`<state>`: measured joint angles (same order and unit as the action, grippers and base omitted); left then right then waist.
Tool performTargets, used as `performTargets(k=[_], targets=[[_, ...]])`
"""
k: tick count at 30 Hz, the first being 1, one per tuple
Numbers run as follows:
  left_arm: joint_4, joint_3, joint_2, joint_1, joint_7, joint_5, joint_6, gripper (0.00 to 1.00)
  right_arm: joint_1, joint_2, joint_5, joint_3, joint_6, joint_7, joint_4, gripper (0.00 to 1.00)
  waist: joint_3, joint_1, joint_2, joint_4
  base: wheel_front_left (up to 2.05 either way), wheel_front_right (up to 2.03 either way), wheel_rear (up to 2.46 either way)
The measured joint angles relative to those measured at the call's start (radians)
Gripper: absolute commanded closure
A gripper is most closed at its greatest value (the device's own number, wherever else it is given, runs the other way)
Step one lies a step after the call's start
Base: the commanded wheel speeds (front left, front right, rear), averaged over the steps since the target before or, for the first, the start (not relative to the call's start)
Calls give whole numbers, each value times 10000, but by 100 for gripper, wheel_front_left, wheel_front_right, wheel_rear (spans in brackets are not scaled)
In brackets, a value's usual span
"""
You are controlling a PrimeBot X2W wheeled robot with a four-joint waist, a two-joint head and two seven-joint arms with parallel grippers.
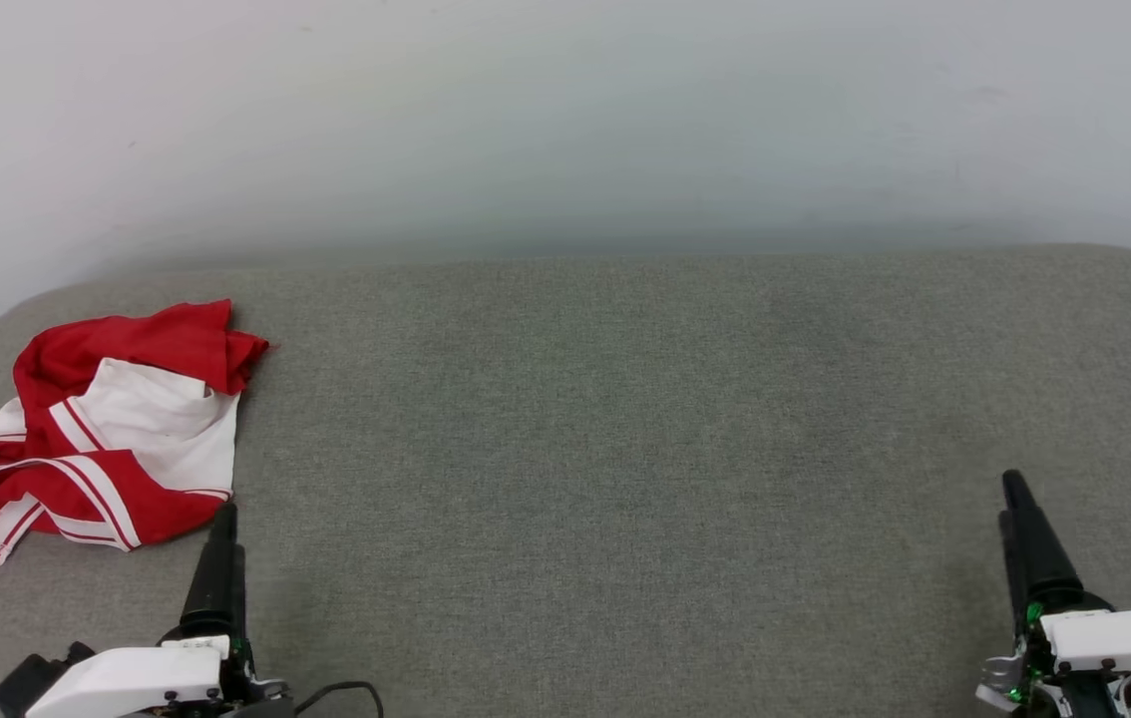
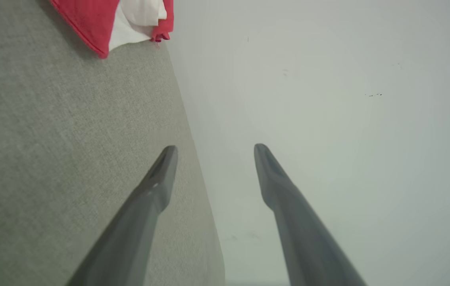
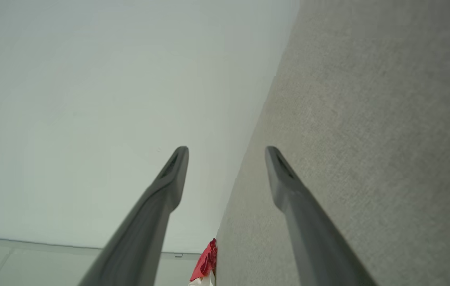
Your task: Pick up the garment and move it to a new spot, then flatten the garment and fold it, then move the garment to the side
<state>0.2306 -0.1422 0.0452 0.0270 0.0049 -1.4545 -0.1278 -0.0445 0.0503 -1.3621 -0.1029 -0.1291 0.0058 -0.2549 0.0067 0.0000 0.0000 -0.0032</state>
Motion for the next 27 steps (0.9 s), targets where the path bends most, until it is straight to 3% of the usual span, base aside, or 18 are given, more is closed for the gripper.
performTargets(k=[14, 27], targets=[[-1202, -604, 8, -14, -535, 2926, 142, 0, -35, -4, 4192, -75, 0, -520, 1578, 0, 45, 0, 0, 22, 0, 0, 0], [-2608, 775, 15, -384, -965, 6103, 796, 0, 51, -4, 7589, 744, 0, -945, 2468, 0, 87, 0, 0, -31, 0, 0, 0]])
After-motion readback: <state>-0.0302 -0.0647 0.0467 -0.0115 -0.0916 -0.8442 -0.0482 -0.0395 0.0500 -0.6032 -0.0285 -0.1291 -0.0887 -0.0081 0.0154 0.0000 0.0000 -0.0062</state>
